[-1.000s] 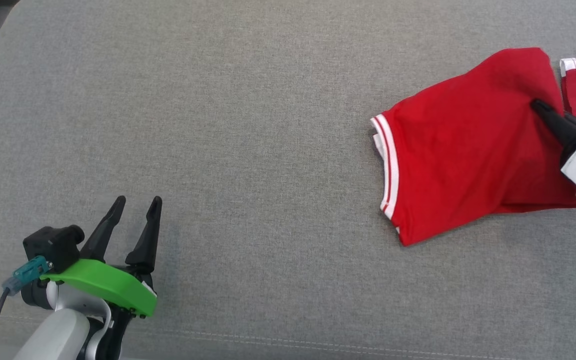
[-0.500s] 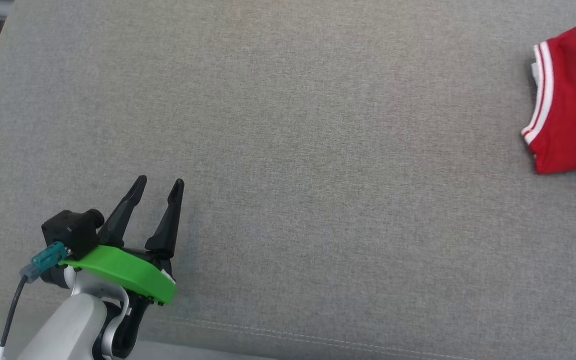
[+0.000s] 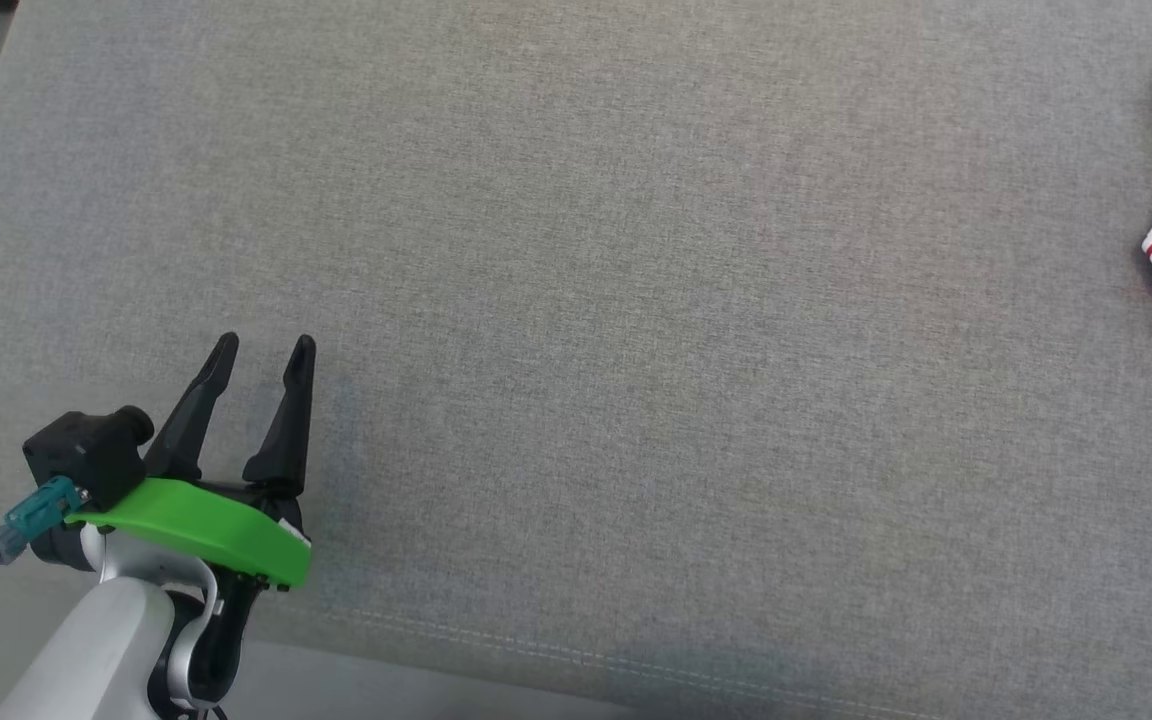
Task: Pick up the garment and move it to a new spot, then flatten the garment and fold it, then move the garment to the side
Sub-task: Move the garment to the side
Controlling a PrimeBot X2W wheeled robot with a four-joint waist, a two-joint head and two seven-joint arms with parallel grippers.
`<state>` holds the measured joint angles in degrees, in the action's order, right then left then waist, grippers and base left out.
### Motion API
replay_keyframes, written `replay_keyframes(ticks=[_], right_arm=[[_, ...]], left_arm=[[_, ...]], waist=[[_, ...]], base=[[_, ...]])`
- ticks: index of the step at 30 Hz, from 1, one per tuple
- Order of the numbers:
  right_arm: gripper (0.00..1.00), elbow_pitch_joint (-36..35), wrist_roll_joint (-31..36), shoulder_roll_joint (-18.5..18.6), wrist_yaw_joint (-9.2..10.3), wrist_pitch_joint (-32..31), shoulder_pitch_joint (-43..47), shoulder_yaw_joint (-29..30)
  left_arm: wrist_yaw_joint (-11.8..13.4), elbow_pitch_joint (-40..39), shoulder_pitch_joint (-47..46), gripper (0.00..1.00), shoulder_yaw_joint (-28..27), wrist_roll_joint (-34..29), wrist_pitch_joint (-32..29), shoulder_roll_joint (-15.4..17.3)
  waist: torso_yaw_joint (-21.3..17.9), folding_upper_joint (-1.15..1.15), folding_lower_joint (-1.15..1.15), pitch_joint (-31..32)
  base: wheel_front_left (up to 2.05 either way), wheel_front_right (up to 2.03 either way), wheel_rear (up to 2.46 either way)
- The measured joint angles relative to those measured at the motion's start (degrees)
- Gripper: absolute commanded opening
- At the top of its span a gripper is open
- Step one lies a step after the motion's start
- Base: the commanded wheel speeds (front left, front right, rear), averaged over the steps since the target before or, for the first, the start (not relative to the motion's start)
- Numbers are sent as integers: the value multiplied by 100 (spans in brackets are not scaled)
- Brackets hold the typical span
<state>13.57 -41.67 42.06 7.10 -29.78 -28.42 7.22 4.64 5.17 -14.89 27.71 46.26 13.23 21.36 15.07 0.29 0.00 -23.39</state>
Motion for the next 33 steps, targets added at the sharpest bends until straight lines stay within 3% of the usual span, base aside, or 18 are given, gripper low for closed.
replay_keyframes(ticks=[6, 7, 8, 9, 10, 15, 22, 27, 33], right_arm=[[8, 290, 41, -12, 5, 109, -28, 207], [13, 331, 44, -11, 7, 111, -28, 234], [26, 381, 86, -7, 7, 157, -28, 260], [86, 420, 176, 16, 7, 218, -26, 267], [100, 458, 366, 87, 5, 300, -16, 260], [100, 683, 834, 314, 10, 620, 29, 411], [100, 795, 1317, -111, 10, 1316, 196, 297], [100, 391, 1459, -512, 9, 1978, 202, -108], [100, -223, 1925, -677, -3, 2815, 354, -553]], left_arm=[[2, -3, 16, 100, -56, 33, 2, 11], [15, -4, 17, 100, -70, 33, 1, 22], [15, -5, 18, 100, -86, 33, 2, 42], [15, -5, 18, 100, -94, 33, 2, 70], [15, -7, 18, 100, -102, 33, 2, 97], [16, -11, 23, 100, -131, 34, 2, 123], [16, 15, 24, 100, -110, 44, 2, 86], [14, 116, 23, 100, -111, 45, 49, -44], [15, 328, 26, 100, -326, 44, 84, -66]], waist=[[-189, 0, 0, -87], [-226, 0, 0, -97], [-262, 0, 0, -107], [-299, 0, 0, -116], [-337, 0, 0, -125], [-520, 0, 0, -162], [-738, 0, 0, -159], [-817, 0, 0, -27], [-895, 0, 0, 258]], base=[[0, 0, 0], [0, 0, 0], [0, 0, 0], [0, 0, 0], [0, 0, 0], [0, 0, 0], [0, 0, 0], [0, 0, 0], [0, 0, 0]])
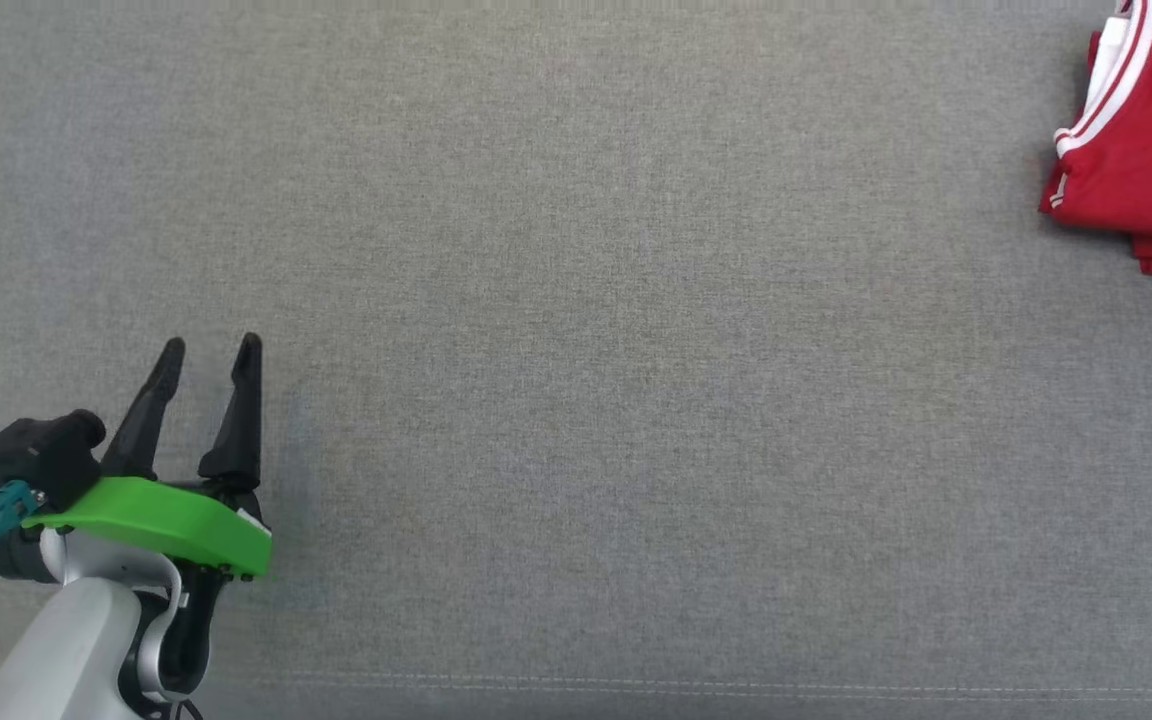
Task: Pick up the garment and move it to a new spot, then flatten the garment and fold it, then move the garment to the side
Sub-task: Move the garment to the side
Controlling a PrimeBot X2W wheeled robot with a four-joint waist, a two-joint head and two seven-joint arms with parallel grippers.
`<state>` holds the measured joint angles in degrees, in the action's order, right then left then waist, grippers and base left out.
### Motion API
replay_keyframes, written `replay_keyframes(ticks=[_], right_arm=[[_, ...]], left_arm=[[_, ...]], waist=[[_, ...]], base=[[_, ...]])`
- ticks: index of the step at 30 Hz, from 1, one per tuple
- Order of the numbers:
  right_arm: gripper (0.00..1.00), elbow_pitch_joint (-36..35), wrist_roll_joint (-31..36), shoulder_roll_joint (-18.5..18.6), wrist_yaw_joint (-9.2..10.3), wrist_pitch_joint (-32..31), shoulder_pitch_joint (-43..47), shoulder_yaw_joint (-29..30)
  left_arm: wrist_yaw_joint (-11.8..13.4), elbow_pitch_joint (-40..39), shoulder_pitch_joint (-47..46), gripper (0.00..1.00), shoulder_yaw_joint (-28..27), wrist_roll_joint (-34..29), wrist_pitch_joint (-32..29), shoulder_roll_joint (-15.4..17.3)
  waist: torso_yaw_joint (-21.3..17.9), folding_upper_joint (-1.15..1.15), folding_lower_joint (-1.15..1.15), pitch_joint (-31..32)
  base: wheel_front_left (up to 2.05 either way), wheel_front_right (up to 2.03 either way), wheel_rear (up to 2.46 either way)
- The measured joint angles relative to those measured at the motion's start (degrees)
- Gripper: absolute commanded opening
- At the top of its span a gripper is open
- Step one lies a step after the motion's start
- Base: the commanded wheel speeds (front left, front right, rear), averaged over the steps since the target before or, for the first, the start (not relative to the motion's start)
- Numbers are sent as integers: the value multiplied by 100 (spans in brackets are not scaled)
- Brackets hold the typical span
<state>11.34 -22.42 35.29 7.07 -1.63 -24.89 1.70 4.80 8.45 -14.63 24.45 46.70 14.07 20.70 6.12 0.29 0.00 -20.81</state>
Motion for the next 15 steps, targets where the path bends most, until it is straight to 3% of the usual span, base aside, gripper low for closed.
replay_keyframes(ticks=[4, 15], right_arm=[[100, -350, 179, -520, 0, 454, 320, -360], [100, -250, 469, -1465, 2, 1025, 1653, -977]], left_arm=[[59, 260, 164, 100, -238, -78, 19, 56], [129, 668, 586, 100, -431, -522, 20, 148]], waist=[[-80, 0, 0, 316], [-239, 0, 0, 1118]], base=[[0, 0, 0], [0, 0, 0]])
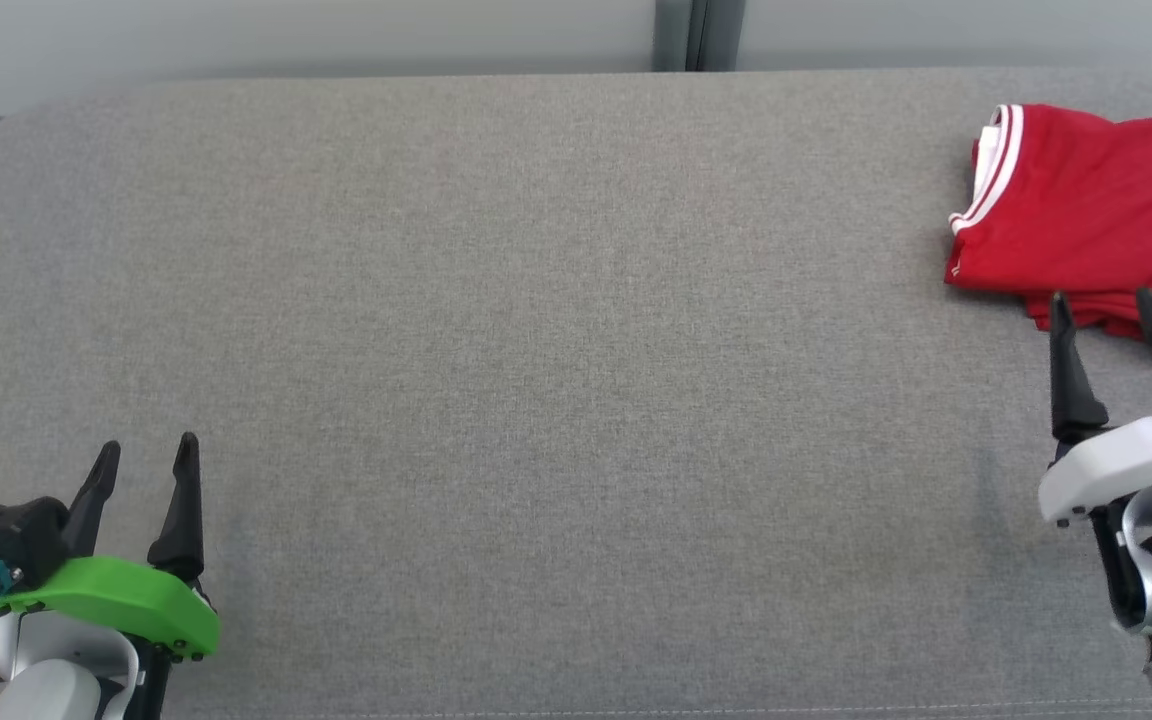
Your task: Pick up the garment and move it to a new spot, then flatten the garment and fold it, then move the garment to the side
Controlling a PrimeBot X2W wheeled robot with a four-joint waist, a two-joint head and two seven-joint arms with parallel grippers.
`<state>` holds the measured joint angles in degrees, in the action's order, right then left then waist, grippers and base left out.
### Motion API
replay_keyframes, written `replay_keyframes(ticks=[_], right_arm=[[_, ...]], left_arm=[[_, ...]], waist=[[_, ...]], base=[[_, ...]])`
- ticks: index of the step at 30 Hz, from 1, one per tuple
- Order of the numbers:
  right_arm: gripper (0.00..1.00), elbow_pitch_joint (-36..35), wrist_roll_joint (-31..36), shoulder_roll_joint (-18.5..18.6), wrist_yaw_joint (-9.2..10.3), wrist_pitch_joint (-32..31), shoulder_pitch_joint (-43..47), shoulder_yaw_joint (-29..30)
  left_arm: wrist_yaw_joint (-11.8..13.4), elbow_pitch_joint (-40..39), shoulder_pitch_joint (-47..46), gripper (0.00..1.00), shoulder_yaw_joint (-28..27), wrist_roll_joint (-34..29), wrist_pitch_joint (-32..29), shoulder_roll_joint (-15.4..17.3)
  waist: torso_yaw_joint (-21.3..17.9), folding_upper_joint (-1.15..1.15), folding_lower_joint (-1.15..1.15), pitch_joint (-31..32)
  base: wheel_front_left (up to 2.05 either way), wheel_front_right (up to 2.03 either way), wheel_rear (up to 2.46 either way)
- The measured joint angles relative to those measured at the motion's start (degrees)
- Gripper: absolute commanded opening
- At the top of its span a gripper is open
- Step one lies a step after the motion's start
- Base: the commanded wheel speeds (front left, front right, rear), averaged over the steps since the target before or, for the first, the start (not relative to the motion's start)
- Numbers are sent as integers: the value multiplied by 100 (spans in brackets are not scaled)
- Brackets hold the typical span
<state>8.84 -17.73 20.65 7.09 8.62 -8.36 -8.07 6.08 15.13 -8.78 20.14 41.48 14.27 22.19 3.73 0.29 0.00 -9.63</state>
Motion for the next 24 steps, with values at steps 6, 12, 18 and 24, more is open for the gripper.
replay_keyframes(ticks=[6, 12, 18, 24], right_arm=[[100, 96, 40, -377, 7, 196, 543, -166], [100, 231, 119, -493, 8, 253, 1037, -215], [100, 200, 277, -612, 8, 307, 1095, -266], [0, 226, 482, -659, 5, 343, 1139, -118]], left_arm=[[52, 158, 287, 100, -141, -242, 0, -12], [57, 301, 538, 100, -219, -369, 0, -91], [75, 290, 660, 100, -336, -515, 0, -121], [74, 338, 684, 0, -309, -669, -10, -200]], waist=[[-69, 0, 0, 437], [-99, 0, 0, 809], [-53, 0, 0, 991], [79, 0, 0, 1004]], base=[[0, 0, 0], [0, 0, 0], [0, 0, 0], [0, 0, 0]])
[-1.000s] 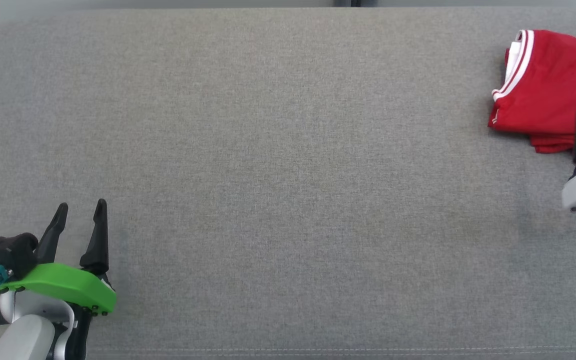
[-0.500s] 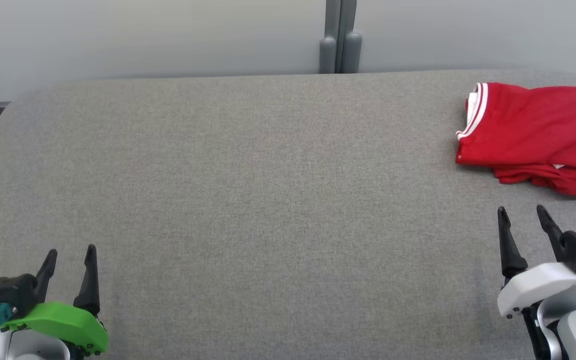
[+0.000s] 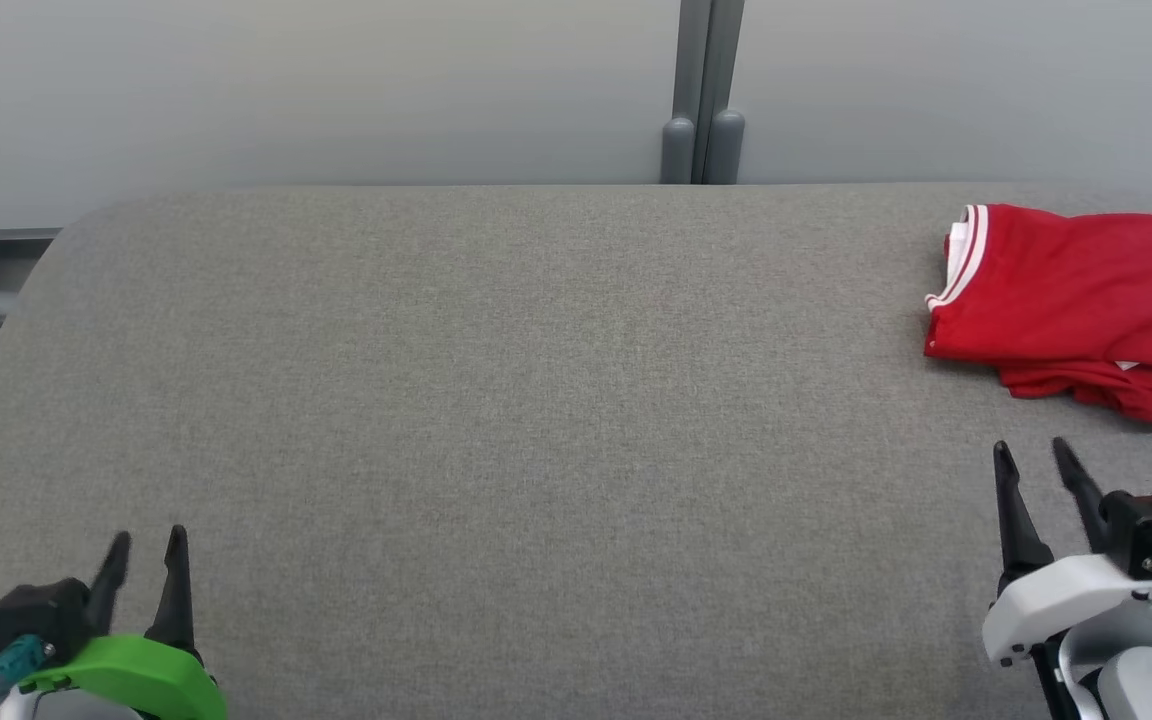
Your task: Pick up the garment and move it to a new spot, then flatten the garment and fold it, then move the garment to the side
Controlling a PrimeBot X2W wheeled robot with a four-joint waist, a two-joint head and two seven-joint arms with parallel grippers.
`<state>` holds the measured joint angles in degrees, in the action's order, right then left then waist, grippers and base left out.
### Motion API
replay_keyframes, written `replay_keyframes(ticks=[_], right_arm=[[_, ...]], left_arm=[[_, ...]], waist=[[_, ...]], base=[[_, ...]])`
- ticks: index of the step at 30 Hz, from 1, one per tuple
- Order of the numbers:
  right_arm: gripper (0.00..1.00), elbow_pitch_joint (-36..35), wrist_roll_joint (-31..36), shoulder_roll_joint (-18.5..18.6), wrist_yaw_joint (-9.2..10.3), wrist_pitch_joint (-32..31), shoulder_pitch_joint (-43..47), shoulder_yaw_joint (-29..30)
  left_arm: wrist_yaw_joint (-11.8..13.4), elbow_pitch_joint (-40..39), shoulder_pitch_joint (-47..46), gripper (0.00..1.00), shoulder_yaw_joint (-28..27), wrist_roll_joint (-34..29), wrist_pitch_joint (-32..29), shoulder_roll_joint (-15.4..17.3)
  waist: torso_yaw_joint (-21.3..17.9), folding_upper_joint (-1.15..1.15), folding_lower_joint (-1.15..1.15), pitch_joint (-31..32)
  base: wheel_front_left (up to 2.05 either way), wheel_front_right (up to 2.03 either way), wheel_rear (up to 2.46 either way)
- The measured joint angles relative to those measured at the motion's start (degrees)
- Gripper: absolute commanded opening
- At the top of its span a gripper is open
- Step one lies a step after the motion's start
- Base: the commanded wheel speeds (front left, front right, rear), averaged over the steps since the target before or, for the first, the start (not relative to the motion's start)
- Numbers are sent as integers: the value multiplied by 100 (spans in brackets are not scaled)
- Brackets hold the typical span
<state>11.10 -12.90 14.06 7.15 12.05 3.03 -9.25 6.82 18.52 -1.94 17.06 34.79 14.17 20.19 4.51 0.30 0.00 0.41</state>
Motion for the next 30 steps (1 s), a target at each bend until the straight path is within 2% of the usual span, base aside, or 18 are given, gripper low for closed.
replay_keyframes(ticks=[6, 11, 30], right_arm=[[0, 249, -27, -230, -9, -22, 210, -85], [0, 282, -211, -264, -60, -67, 213, -14], [0, 358, -1745, -416, -309, -456, 87, 336]], left_arm=[[-2, 207, 175, 0, 109, 12, -10, -310], [-32, 204, 192, 0, -7, 222, -97, -332], [-279, 130, 191, 0, -392, 1226, -463, -611]], waist=[[0, 0, 0, 0], [-17, 0, 0, -2], [-104, 0, 0, -12]], base=[[0, 0, 0], [0, 0, 0], [0, 0, 0]])
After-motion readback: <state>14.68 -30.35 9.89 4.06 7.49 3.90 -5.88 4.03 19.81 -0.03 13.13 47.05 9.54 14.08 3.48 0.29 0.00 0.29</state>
